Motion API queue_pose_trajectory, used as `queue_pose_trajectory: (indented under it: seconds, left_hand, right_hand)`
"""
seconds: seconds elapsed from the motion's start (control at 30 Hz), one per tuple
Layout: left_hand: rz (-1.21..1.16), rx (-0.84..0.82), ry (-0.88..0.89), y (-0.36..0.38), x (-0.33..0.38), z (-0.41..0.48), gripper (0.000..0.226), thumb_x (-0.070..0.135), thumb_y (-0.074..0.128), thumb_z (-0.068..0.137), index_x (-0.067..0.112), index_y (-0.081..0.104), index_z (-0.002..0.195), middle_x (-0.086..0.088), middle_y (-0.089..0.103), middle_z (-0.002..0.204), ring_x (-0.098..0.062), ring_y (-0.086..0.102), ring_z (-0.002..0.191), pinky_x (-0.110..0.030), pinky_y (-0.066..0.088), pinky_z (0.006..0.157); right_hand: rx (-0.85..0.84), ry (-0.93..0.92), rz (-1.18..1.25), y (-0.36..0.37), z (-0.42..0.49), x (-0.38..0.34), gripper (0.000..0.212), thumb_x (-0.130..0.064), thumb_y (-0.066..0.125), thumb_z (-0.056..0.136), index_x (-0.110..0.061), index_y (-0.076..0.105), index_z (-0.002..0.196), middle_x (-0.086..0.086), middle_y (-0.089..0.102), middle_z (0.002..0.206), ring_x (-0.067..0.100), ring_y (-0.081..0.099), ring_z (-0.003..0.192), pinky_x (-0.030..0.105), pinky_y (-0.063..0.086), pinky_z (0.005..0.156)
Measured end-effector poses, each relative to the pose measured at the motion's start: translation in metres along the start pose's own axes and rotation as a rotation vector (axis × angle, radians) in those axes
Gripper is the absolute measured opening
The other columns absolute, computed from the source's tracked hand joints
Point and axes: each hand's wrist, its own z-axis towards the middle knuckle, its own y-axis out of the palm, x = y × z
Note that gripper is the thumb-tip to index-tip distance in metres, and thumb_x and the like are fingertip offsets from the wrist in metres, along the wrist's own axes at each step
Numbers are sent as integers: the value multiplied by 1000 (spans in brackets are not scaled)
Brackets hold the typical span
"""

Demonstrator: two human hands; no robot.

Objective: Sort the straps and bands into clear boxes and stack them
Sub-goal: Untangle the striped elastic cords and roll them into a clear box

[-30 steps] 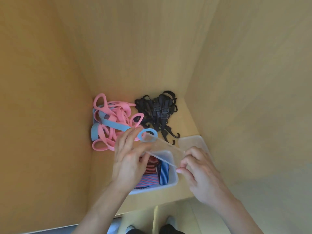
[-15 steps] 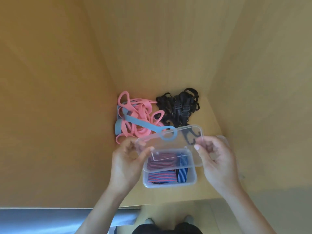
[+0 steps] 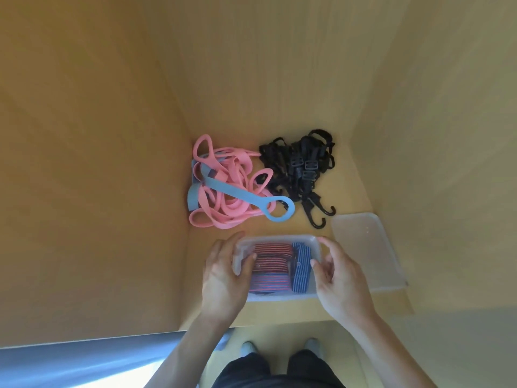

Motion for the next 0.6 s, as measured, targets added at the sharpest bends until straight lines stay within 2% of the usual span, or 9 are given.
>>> queue_pose_trajectory:
  seconds: [0.07,0.13,0.27,0.37,0.43,0.53,0.6]
  left_hand:
    - [29,12,-6,5,-4,-2,43,23,72,91,26,60,132,11,53,106,-16,55,102,-40,51,92]
    - [33,25,-2,9,-8,-5,46,23,72,91,24,61,136,8,49,110,-15,52,106,-38,49,94]
    - [20,9,-6,14,-12,-5,44,22,70,93,24,62,135,4,44,124,-13,47,119,-38,48,99]
    - [32,-12,6,13,-12,-3,41,30,62,95,23,61,135,11,49,127,-9,45,120,-31,43,101]
    - [53,-15,23,12,-12,-1,42,33,58,94,22,61,134,17,50,126,-5,44,118,-28,40,101]
    - [57,-37,19,11,-15,0,43,35,56,94,22,61,135,18,50,127,-3,42,117,-26,38,100]
    - [58,-57,13,10,-17,-1,43,36,54,96,23,59,137,15,52,130,-3,41,119,-24,36,101]
  right_hand:
    - [-12,8,-52,-1,-1,0,43,-24,65,95,-23,53,137,-19,48,71,0,55,67,11,40,61]
    - [-22,11,-99,-1,-1,0,44,-27,62,97,-24,51,139,-25,47,80,-4,49,66,16,42,68]
    - [-17,16,-132,1,1,-1,45,-28,59,97,-26,47,140,-16,50,106,2,54,88,21,47,77]
    - [-21,-4,-152,3,3,-1,45,-24,59,96,-24,43,138,-10,44,118,9,56,100,22,48,81]
    - [-33,-36,-153,7,4,0,47,-18,58,96,-21,41,140,-8,43,129,10,53,114,22,48,94]
    - [-105,-76,-182,13,6,1,59,-13,48,99,-15,31,155,-6,29,158,8,34,142,23,31,117]
    - [-169,-108,-204,16,6,3,64,-12,41,100,-15,20,160,-10,14,166,4,21,149,23,23,122]
